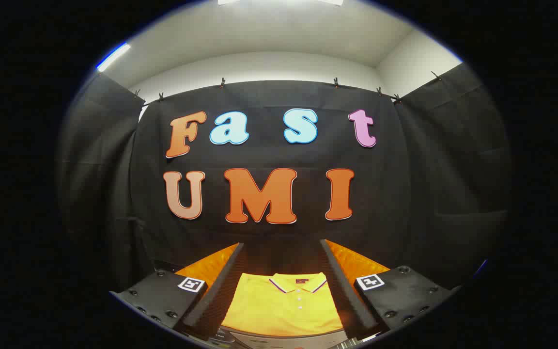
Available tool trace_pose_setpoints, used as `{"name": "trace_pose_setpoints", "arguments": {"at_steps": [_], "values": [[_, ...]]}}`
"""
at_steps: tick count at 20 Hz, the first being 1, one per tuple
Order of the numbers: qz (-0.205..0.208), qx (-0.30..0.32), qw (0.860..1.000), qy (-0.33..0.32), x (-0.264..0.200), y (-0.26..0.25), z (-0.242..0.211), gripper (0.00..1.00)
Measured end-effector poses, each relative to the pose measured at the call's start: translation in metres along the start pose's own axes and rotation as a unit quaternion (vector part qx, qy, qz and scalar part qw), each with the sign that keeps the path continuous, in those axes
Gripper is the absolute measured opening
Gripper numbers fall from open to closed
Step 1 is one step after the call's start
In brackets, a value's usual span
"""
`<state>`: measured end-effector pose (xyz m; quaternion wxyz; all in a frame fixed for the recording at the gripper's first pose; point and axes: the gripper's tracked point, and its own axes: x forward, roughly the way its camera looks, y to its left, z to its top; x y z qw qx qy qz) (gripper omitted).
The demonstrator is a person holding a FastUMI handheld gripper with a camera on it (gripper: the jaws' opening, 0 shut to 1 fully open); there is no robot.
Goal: Put the clothes into the washing machine and then close the washing machine lid.
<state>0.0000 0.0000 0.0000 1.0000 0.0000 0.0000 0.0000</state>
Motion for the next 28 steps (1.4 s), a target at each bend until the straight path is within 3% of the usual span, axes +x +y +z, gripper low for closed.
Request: {"name": "trace_pose_setpoints", "arguments": {"at_steps": [24, 28], "values": [[0.002, -0.010, 1.000, 0.007, 0.027, -0.005, -0.005, 0.98], [-0.003, -0.002, 0.999, 0.034, 0.045, -0.014, -0.029, 0.98]]}}
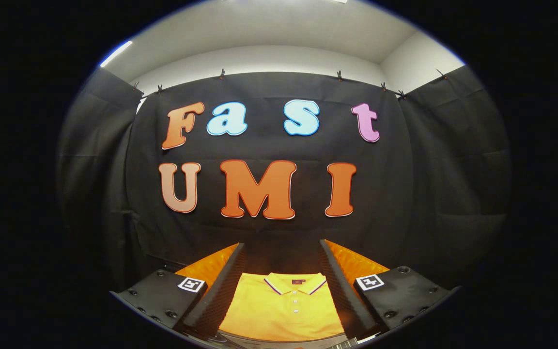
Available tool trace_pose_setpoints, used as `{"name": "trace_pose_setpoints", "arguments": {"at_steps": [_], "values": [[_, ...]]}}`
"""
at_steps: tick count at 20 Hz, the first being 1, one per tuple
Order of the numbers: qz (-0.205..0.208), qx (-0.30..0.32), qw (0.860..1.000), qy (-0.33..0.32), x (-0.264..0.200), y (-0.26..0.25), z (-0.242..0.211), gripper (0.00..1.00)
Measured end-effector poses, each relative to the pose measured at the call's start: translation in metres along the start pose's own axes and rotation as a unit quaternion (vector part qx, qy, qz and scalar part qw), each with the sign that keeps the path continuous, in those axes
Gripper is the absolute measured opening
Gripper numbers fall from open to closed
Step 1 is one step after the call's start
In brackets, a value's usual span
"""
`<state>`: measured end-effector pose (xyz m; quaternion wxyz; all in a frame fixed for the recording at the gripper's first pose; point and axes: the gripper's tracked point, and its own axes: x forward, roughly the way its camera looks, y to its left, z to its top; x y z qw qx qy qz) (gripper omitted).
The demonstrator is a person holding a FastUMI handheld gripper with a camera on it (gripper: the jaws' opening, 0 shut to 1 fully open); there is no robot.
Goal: Put the clothes into the washing machine and then close the washing machine lid.
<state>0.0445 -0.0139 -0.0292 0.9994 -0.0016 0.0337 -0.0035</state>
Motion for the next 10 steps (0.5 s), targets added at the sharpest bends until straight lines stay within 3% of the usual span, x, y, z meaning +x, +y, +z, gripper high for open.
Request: {"name": "trace_pose_setpoints", "arguments": {"at_steps": [7, 10], "values": [[-0.021, 0.009, 0.996, 0.087, 0.055, -0.023, -0.077, 0.98], [-0.012, 0.035, 0.991, 0.129, 0.082, -0.023, -0.120, 0.98]]}}
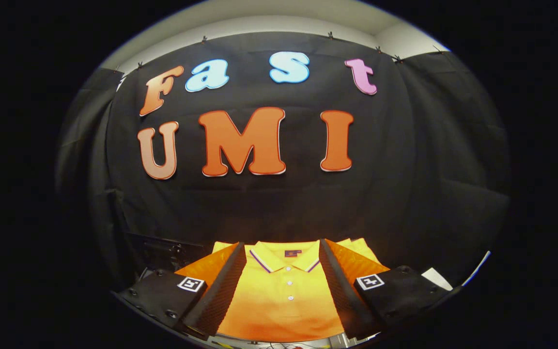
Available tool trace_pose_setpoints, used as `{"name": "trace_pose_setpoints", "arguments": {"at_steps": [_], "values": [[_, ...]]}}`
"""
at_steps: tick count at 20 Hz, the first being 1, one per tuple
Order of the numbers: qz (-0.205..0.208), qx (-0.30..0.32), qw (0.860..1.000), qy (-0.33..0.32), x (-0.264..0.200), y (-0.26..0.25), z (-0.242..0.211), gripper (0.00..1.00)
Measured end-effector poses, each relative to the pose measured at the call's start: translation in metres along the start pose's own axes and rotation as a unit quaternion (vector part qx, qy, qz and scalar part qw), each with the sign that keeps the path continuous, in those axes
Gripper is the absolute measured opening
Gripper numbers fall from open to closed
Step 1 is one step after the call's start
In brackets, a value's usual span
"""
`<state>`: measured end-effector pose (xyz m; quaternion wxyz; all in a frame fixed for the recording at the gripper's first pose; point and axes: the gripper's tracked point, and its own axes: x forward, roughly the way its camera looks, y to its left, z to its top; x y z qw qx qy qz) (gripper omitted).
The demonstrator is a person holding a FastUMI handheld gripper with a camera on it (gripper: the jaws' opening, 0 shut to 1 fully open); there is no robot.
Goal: Put the clothes into the washing machine and then close the washing machine lid.
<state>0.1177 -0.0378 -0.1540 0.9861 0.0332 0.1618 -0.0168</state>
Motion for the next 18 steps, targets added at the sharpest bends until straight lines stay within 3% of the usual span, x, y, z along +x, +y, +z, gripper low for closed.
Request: {"name": "trace_pose_setpoints", "arguments": {"at_steps": [8, 18], "values": [[-0.010, 0.018, 0.992, 0.123, 0.066, -0.021, -0.084, 0.98], [-0.022, -0.003, 0.978, 0.207, 0.085, -0.026, -0.127, 0.98]]}}
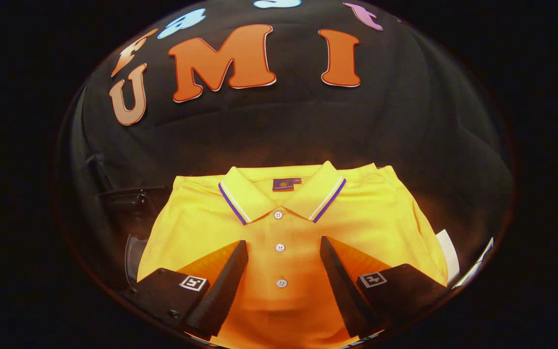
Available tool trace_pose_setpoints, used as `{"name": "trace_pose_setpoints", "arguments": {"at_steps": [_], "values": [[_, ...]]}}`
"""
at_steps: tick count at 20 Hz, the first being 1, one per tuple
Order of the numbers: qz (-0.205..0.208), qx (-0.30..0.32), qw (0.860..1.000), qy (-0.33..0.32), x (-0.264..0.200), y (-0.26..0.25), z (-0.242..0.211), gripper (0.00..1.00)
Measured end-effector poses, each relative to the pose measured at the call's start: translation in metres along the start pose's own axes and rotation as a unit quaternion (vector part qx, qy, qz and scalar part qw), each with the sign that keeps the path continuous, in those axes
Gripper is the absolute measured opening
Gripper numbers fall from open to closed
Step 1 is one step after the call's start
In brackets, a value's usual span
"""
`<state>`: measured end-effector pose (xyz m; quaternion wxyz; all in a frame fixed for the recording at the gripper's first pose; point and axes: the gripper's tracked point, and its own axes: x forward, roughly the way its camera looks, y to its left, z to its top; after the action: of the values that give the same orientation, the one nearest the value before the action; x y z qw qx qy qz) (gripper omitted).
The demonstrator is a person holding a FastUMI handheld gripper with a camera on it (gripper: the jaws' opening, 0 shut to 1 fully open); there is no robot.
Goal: Put the clothes into the washing machine and then close the washing machine lid.
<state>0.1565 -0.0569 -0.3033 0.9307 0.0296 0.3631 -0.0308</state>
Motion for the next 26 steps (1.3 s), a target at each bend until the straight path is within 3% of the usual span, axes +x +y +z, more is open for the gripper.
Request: {"name": "trace_pose_setpoints", "arguments": {"at_steps": [5, 10, 14, 16, 17, 20, 22, 24, 25, 26], "values": [[-0.006, -0.004, 1.000, 0.020, -0.002, 0.000, -0.002, 0.97], [0.002, -0.021, 0.999, 0.047, -0.003, 0.009, -0.002, 0.86], [0.011, -0.032, 0.998, 0.055, -0.003, 0.014, -0.001, 0.50], [0.013, -0.030, 0.998, 0.060, -0.005, 0.018, -0.001, 0.48], [0.009, -0.022, 0.998, 0.063, -0.004, 0.016, 0.000, 0.29], [0.012, -0.021, 0.997, 0.072, -0.005, 0.018, -0.001, 0.28], [0.018, -0.007, 0.997, 0.076, -0.007, 0.022, 0.000, 0.17], [0.024, 0.002, 0.997, 0.068, -0.004, 0.021, 0.002, 0.17], [0.030, 0.008, 0.998, 0.057, -0.003, 0.023, 0.002, 0.09], [0.039, 0.013, 0.998, 0.049, -0.004, 0.023, 0.003, 0.09]]}}
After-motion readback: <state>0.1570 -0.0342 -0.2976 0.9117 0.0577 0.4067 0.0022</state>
